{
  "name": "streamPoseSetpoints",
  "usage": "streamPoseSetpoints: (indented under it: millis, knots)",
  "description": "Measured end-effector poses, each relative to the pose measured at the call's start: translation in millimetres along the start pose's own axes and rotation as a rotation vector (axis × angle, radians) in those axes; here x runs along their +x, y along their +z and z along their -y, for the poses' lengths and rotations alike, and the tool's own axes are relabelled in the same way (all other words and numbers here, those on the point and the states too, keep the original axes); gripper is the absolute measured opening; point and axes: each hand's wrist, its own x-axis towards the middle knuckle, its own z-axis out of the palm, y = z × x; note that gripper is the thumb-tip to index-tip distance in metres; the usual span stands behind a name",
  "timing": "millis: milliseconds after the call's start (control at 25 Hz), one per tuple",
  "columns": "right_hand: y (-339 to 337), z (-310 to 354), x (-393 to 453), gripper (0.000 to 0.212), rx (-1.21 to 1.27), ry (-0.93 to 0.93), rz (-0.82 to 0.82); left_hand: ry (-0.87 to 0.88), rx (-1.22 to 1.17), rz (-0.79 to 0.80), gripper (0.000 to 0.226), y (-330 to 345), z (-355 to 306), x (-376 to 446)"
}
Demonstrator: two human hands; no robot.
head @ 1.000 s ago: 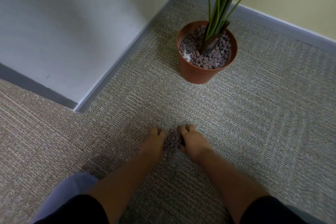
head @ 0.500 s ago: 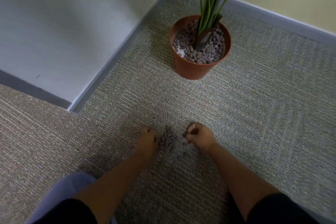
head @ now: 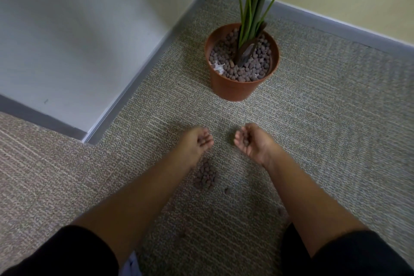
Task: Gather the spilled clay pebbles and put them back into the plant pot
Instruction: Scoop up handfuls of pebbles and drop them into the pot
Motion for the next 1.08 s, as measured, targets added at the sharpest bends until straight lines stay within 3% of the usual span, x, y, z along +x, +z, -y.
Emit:
streamPoseSetpoints:
  millis: [200, 320, 520, 640, 760, 840, 920, 1000, 1080]
  knots:
    - [38, 72, -14, 0.038, 0.163, -0.167, 0.125, 0.05, -0.217, 0.194, 0.018, 67, -70, -9]
    - [54, 101, -21, 0.036, 0.386, -0.25, 0.208, 0.06, -0.342, 0.328, 0.035, 99, -97, -4]
    - [57, 112, -20, 0.052, 0.405, -0.25, 0.34, 0.059, -0.266, 0.388, 0.064, 108, -100, 3]
    - [43, 101, -17, 0.035, 0.225, -0.285, 0.27, 0.129, -0.106, 0.408, 0.049, 95, -89, 2]
    - [6, 62, -17, 0.02, -0.091, -0.208, 0.202, 0.179, 0.228, 0.416, 0.034, 61, -70, -5]
    - [-26, 23, -15, 0.017, -0.623, -0.093, 0.138, 0.175, 0.574, 0.327, 0.015, 29, -49, -6]
    - [-56, -17, -14, 0.019, -1.161, 0.126, 0.176, 0.16, 1.193, 0.236, 0.022, -10, -22, 0]
    - [-80, -46, -13, 0.03, -1.402, 0.37, 0.16, 0.093, 1.895, 0.168, 0.027, -56, 4, 7]
    - [-98, -54, -9, 0.044, -1.562, 0.401, 0.042, 0.02, 2.15, 0.096, 0.04, -100, 25, 8]
